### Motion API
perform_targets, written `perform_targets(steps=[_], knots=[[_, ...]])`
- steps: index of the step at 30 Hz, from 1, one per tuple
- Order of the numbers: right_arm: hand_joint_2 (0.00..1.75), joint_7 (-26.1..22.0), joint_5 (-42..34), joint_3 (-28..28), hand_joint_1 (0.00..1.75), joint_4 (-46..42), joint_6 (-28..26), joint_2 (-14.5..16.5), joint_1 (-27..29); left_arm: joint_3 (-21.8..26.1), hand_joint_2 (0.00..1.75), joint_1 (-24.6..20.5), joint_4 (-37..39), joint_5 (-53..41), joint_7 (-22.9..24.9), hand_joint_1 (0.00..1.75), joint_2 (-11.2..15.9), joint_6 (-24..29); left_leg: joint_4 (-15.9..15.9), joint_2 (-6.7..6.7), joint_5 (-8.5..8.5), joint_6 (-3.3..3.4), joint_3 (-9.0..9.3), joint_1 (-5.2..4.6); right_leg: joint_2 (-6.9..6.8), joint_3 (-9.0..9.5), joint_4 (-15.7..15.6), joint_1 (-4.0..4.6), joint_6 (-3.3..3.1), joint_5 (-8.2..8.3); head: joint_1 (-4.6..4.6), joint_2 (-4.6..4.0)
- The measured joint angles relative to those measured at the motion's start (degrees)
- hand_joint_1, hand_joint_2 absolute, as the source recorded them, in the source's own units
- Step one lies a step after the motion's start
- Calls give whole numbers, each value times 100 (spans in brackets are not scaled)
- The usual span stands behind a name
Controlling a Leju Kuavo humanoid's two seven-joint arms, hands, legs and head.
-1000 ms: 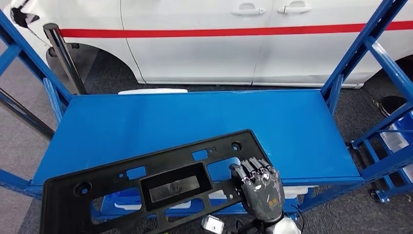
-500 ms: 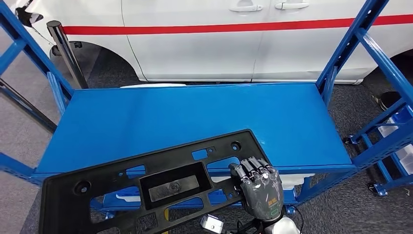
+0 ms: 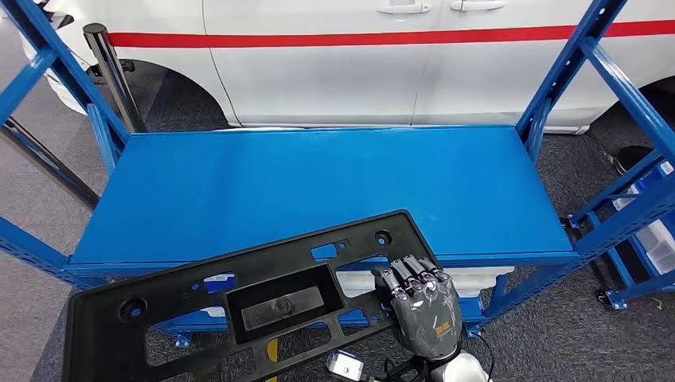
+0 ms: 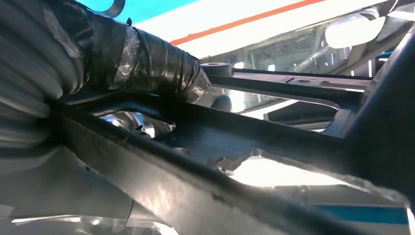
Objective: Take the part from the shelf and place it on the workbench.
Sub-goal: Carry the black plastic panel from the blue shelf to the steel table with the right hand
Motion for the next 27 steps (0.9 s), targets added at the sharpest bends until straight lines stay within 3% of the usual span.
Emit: perform_targets(steps=[3,4,6,8,9,10,13,15,19,21,24,25,26,27], knots=[[175,-2,-83,0,173,9,0,8,3,0,175,2,0,8,-1,0,-1,4,44,-3,-16,-103,-55,7,-8,-53,-29,-4,-111,78,-2,0],[175,-3,-131,0,173,10,0,14,1,0,175,1,0,10,0,0,-1,4,155,-6,-121,-132,-102,15,-17,-69,-45,-16,-156,108,-3,0],[175,-5,-222,0,173,13,0,28,-1,0,175,2,0,17,1,0,0,4,712,-10,-524,-188,-322,37,-38,-127,-58,-19,-221,166,-6,0],[175,-5,-282,0,173,28,0,41,-1,0,175,7,0,22,1,0,0,4,1410,-10,-884,-230,-569,48,-49,-217,-50,-12,-242,225,-8,0],[175,-7,-310,1,173,39,0,46,0,0,175,10,0,24,1,0,0,4,1554,-10,-922,-241,-589,50,-50,-261,-43,-11,-238,254,-8,0],[175,-13,-339,1,173,49,0,50,1,0,175,11,0,25,1,0,0,4,1470,-10,-852,-241,-496,51,-50,-299,-33,-11,-230,279,-8,0],[175,-40,-412,2,173,58,0,55,1,0,175,-3,0,27,1,0,1,5,359,-13,-433,-194,193,45,-48,-370,4,-4,-179,336,-8,0],[175,-46,-433,3,173,60,0,56,-3,-1,175,-14,0,27,1,0,1,8,-53,-21,-353,-151,398,25,-50,-396,25,14,-131,368,-6,0],[175,-59,-451,4,173,70,0,56,-5,-2,175,3,0,27,1,0,-2,10,-99,-20,-249,-31,337,12,-45,-430,18,9,1,428,-2,0],[175,-66,-455,4,173,76,0,55,-3,-2,175,-7,0,26,1,0,-5,11,-143,2,-145,59,286,32,-25,-533,270,0,47,158,4,0],[175,-67,-468,4,173,101,0,55,0,-2,175,-9,0,26,1,0,-6,13,-124,22,-29,118,124,23,-15,-841,1267,-13,93,-533,7,0],[175,-66,-473,4,173,113,0,55,1,-2,175,-6,0,26,2,0,-5,13,-105,26,0,118,64,19,-15,-867,1480,-13,101,-611,7,0],[175,-66,-478,4,173,121,0,55,1,-2,175,-5,0,27,2,0,-5,13,-82,27,24,113,9,17,-15,-785,1475,-14,100,-567,7,0],[175,-67,-485,4,173,129,0,55,0,-2,175,-4,0,27,3,0,-5,13,-57,27,43,105,-41,16,-15,-602,1271,-14,93,-445,7,0]])
